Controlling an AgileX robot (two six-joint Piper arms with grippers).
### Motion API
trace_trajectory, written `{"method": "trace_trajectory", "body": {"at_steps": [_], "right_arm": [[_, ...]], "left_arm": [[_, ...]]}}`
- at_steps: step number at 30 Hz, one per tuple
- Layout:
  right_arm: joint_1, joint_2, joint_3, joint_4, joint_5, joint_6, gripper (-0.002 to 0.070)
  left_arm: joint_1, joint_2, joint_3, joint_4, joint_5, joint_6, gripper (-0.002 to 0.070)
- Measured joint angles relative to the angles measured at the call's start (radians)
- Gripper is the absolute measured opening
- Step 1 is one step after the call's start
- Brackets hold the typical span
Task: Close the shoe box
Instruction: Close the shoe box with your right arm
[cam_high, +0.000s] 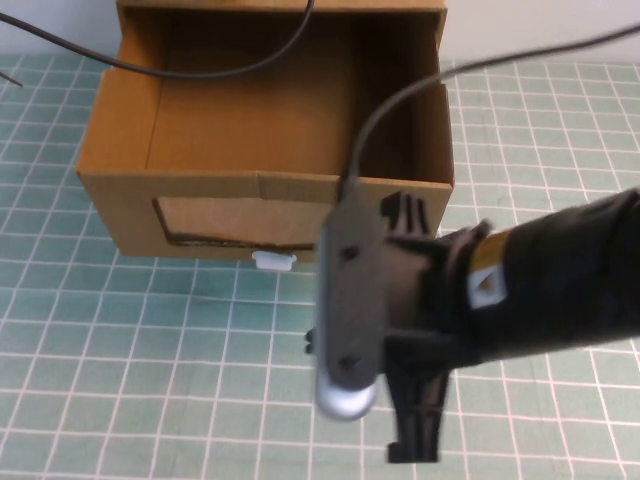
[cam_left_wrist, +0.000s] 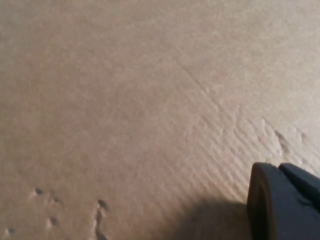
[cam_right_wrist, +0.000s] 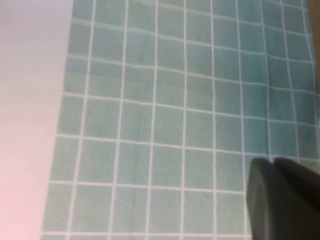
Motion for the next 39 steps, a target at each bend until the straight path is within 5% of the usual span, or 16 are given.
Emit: {"method": "trace_trajectory", "body": {"at_steps": [4,19,39], "right_arm": [[0.089,0.058,0.0,-0.157,-0.097,0.157,-0.0014],[0.091,0.282,0.0,-0.364,-0.35,0.327,-0.0014],[0.065,0.419,-0.025,-1.427,-0.363,1.413,-0.0014]], "left_arm": [[0.0,0.0,0.0,0.0,0.002,0.0,-0.0005],[0.0,0.0,-0.001,0.002,0.009,0.0,-0.0005],[0.0,0.0,-0.002,0.003,0.012,-0.001,-0.0005]]}}
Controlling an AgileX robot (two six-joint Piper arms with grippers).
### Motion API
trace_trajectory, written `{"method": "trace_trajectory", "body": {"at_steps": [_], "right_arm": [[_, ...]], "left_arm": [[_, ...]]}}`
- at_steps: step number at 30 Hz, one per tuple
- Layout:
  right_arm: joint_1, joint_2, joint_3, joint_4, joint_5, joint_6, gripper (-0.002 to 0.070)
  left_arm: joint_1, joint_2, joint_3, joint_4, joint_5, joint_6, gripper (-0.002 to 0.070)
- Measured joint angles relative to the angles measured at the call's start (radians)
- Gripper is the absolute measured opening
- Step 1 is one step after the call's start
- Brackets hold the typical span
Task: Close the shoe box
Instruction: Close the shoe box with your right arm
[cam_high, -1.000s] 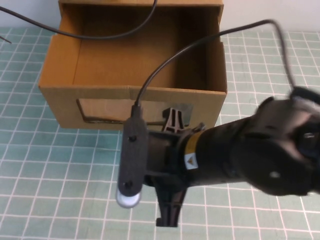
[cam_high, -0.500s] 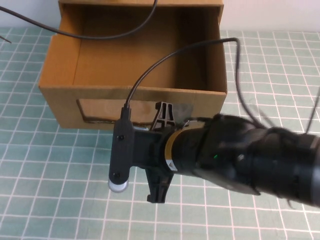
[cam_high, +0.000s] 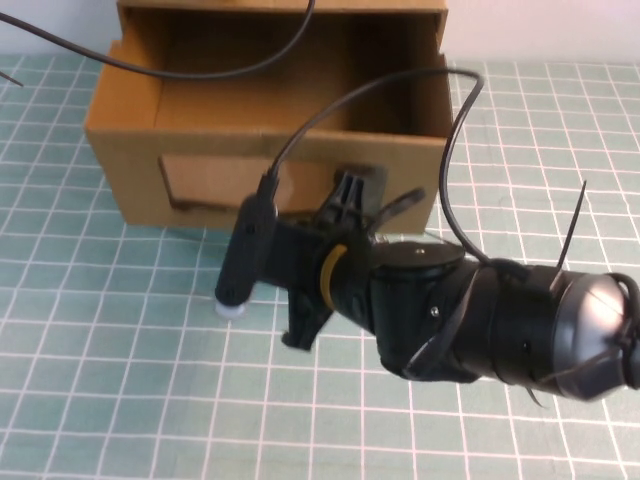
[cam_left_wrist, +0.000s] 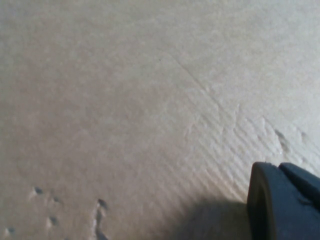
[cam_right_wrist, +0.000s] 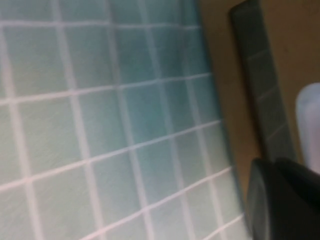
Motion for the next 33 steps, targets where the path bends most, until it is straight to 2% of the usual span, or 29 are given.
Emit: {"method": "trace_trajectory", "body": {"at_steps": [6,16,25,33], "right_arm": [[-0.038,0.004,-0.044,-0.195,-0.02,0.215,-0.0014],[-0.108,0.052,-0.058,-0.232,-0.089,0.317,-0.0016],[-0.097,0.022,-0.058,-0.151,-0.138,0.319,-0.0015],[-0.089,-0.039,-0.052,0.089,-0.224,0.319,-0.0015]], "left_arm": [[0.0,0.0,0.0,0.0,0.0,0.0,-0.0005],[0.0,0.0,-0.001,0.0,-0.002,0.0,-0.0005],[0.002,0.0,-0.002,0.007,-0.002,0.0,-0.0005],[0.004,0.0,-0.002,0.008,0.002,0.0,-0.0005]]}}
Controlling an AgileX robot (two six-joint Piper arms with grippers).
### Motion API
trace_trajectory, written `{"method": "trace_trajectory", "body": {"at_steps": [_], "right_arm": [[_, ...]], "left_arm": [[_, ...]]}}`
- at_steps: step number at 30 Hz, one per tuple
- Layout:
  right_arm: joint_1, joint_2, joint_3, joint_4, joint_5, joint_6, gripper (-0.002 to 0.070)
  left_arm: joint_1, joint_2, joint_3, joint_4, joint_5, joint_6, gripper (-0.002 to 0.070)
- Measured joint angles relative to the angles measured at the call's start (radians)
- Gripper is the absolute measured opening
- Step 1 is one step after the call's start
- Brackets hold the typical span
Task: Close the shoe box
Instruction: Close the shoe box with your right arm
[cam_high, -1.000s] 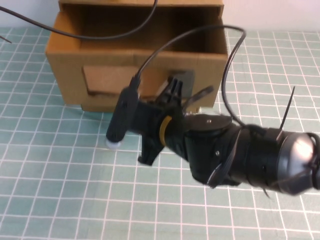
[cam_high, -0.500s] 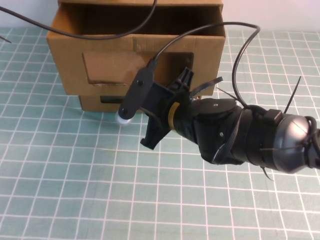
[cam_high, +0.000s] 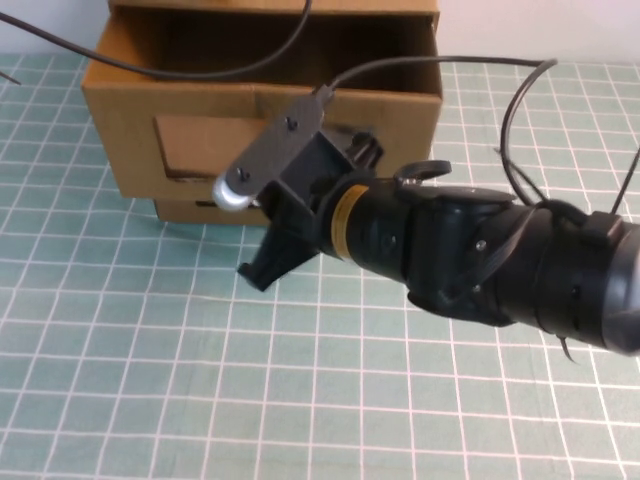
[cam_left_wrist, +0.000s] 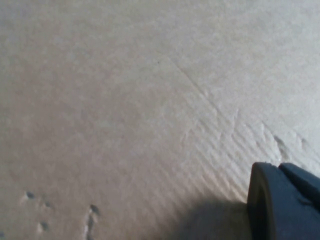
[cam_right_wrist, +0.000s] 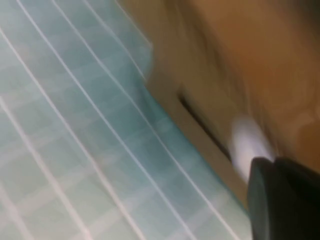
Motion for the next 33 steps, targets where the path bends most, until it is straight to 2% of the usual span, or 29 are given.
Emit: {"method": "trace_trajectory", "body": {"at_steps": [12,18,21,23,25,29,33], "right_arm": [[0.004,0.017,-0.002,0.098,0.035,0.0,-0.0015],[0.004,-0.001,-0.002,0.132,-0.234,0.037,-0.0015],[0.006,-0.037,-0.002,-0.065,-0.365,0.168,-0.0015],[0.006,-0.063,-0.004,-0.333,-0.46,0.347,-0.0015],[0.004,-0.08,-0.004,-0.492,-0.569,0.468,-0.0015],[-0.008,-0.098,-0.004,-0.594,-0.729,0.571,-0.0015],[-0.009,-0.102,-0.004,-0.614,-0.647,0.56,-0.0015]], "left_arm": [[0.0,0.0,0.0,0.0,0.002,0.0,-0.0005],[0.0,0.0,0.0,0.0,0.002,0.0,-0.0005],[0.0,0.0,0.0,-0.002,0.002,0.0,-0.0005],[0.0,0.0,0.0,-0.002,0.002,0.0,-0.0005],[0.0,0.0,0.0,-0.002,0.002,0.0,-0.0005],[0.0,0.0,0.0,-0.002,0.002,-0.002,-0.0005],[0.0,0.0,0.0,-0.002,0.004,-0.006,-0.0005]]}}
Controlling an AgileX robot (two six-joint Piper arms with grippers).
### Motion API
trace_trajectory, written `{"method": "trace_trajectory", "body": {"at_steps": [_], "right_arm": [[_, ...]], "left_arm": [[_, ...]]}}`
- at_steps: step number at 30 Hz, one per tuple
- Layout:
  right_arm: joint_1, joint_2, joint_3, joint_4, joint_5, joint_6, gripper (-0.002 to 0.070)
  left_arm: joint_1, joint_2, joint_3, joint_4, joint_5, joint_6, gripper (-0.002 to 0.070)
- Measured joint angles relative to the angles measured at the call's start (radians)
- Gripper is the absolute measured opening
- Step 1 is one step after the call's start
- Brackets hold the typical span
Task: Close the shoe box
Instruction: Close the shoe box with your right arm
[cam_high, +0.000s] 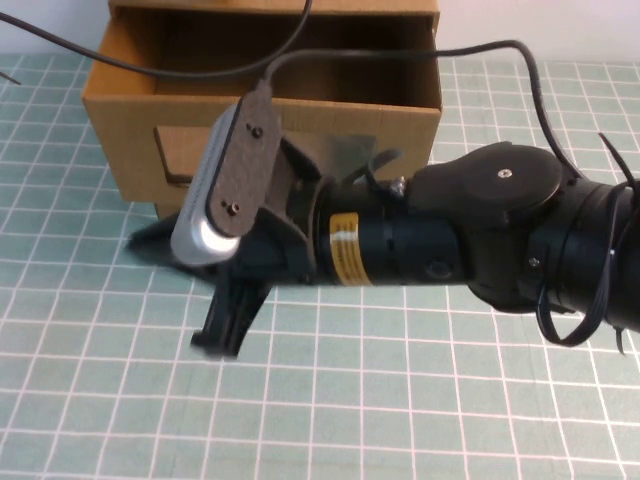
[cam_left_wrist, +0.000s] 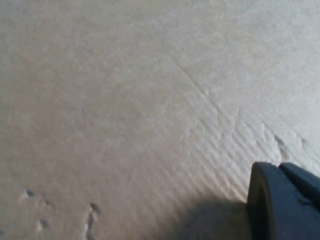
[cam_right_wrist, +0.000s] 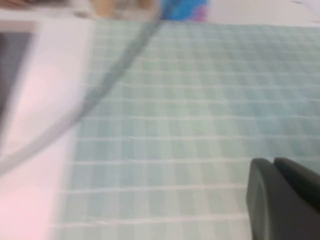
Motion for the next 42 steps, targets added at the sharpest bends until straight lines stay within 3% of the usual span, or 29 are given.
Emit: {"method": "trace_trajectory", "body": {"at_steps": [6,9,15,22,30,42], "right_arm": [[0.003,0.0,0.0,0.021,0.487,-0.329,-0.0015],[0.027,0.0,0.0,0.167,0.717,-0.602,-0.0015],[0.113,-0.048,0.0,0.848,0.946,-1.258,-0.0015],[0.17,-0.088,0.004,1.603,1.002,-1.697,-0.0015],[0.109,-0.021,0.109,1.75,0.646,-1.709,-0.0015],[-0.034,0.096,0.12,1.783,0.439,-1.693,-0.0015]], "left_arm": [[0.0,0.0,0.0,0.0,0.004,0.0,-0.0005],[0.0,0.0,0.0,0.0,0.004,0.0,-0.0005],[0.0,0.0,0.0,0.002,0.006,0.0,-0.0005],[0.0,0.0,-0.001,0.008,0.006,0.0,-0.0005],[0.0,0.0,-0.001,0.008,0.006,-0.002,-0.0005],[0.0,0.0,-0.002,0.014,0.006,-0.002,-0.0005]]}}
